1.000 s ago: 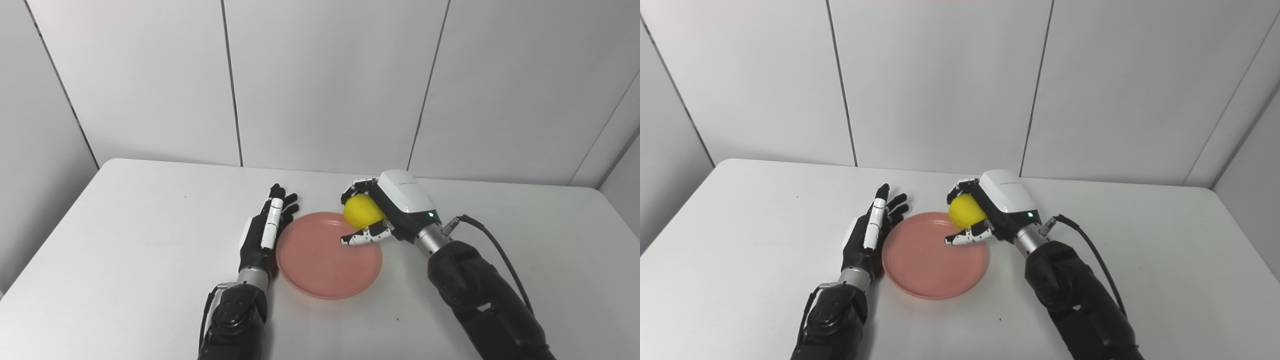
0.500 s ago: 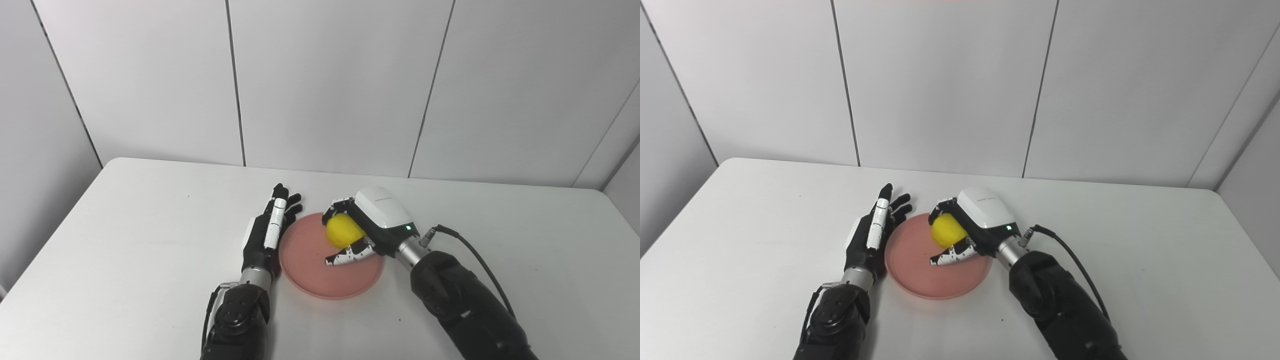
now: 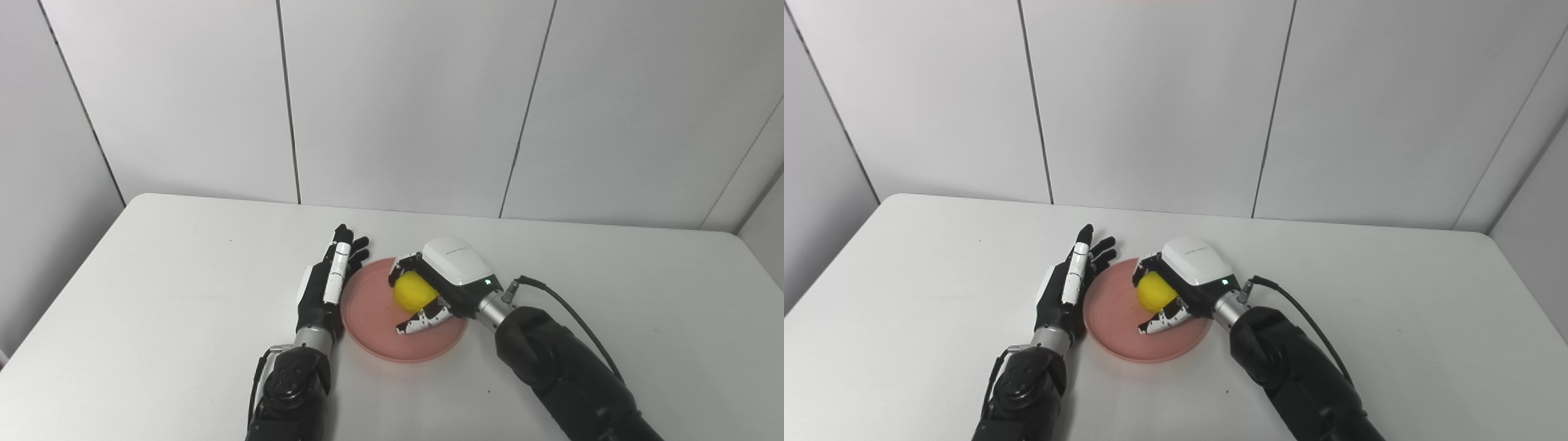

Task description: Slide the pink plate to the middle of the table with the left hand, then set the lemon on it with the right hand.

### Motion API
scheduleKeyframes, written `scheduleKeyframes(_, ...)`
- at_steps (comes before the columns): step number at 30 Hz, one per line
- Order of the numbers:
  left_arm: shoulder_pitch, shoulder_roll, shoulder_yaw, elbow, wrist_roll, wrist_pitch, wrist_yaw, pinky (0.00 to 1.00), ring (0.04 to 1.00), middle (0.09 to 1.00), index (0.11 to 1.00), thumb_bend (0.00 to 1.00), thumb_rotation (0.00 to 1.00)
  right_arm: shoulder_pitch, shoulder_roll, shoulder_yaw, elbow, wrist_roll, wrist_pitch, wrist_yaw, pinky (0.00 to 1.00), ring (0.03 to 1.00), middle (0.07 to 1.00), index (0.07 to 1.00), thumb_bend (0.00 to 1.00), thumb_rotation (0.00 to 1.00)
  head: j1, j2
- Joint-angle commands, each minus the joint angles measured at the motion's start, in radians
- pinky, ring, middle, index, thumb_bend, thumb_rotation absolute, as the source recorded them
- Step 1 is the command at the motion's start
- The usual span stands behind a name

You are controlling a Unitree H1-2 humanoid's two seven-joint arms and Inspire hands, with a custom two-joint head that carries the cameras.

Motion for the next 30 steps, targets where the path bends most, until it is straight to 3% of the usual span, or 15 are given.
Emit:
scheduleKeyframes(1, 0.047, -0.014, -0.003, 0.071, 0.000, 0.061, 0.009, 0.93, 0.872, 0.874, 1.000, 0.71, 0.91, -0.053, 0.010, 0.003, -0.011, 0.002, -0.034, 0.002, 0.22, 0.278, 0.359, 0.480, 0.51, 0.15, 0.001, 0.000)
scheduleKeyframes(7, 0.046, -0.015, -0.002, 0.078, 0.003, 0.058, 0.014, 0.99, 0.883, 0.877, 1.000, 0.72, 0.91, -0.061, 0.016, 0.003, -0.018, 0.011, -0.043, 0.009, 0.20, 0.250, 0.328, 0.476, 0.51, 0.15, 0.002, 0.001)
scheduleKeyframes(16, 0.044, -0.012, -0.004, 0.087, 0.011, 0.061, 0.018, 0.99, 0.885, 0.878, 1.000, 0.72, 0.93, -0.060, 0.001, 0.018, -0.049, -0.024, -0.042, 0.006, 0.22, 0.284, 0.371, 0.483, 0.51, 0.17, 0.000, 0.001)
scheduleKeyframes(17, 0.043, -0.011, -0.005, 0.091, 0.013, 0.058, 0.017, 0.97, 0.885, 0.880, 1.000, 0.71, 0.94, -0.059, -0.002, 0.020, -0.054, -0.035, -0.040, 0.002, 0.26, 0.331, 0.417, 0.540, 0.66, 0.40, 0.000, 0.001)
scheduleKeyframes(18, 0.042, -0.009, -0.007, 0.091, 0.018, 0.059, 0.017, 0.96, 0.882, 0.879, 1.000, 0.71, 0.94, -0.058, -0.006, 0.022, -0.064, -0.046, -0.034, 0.004, 0.29, 0.366, 0.451, 0.575, 0.73, 0.51, 0.000, -0.001)
scheduleKeyframes(20, 0.042, -0.008, -0.009, 0.089, 0.026, 0.062, 0.018, 0.94, 0.877, 0.872, 1.000, 0.71, 0.93, -0.055, -0.010, 0.022, -0.077, -0.055, -0.027, 0.010, 0.35, 0.420, 0.504, 0.622, 0.79, 0.61, -0.001, -0.002)
scheduleKeyframes(23, 0.040, -0.007, -0.006, 0.091, 0.026, 0.062, 0.017, 0.93, 0.873, 0.883, 1.000, 0.70, 0.93, -0.054, -0.012, 0.015, -0.091, -0.055, -0.012, 0.032, 0.43, 0.516, 0.596, 0.669, 0.85, 0.70, -0.001, -0.002)
scheduleKeyframes(30, 0.039, -0.007, 0.001, 0.096, 0.013, 0.055, 0.009, 0.92, 0.878, 0.881, 1.000, 0.68, 0.92, -0.049, -0.009, -0.009, -0.106, -0.043, -0.007, 0.048, 0.48, 0.605, 0.674, 0.694, 0.89, 0.75, -0.003, -0.002)
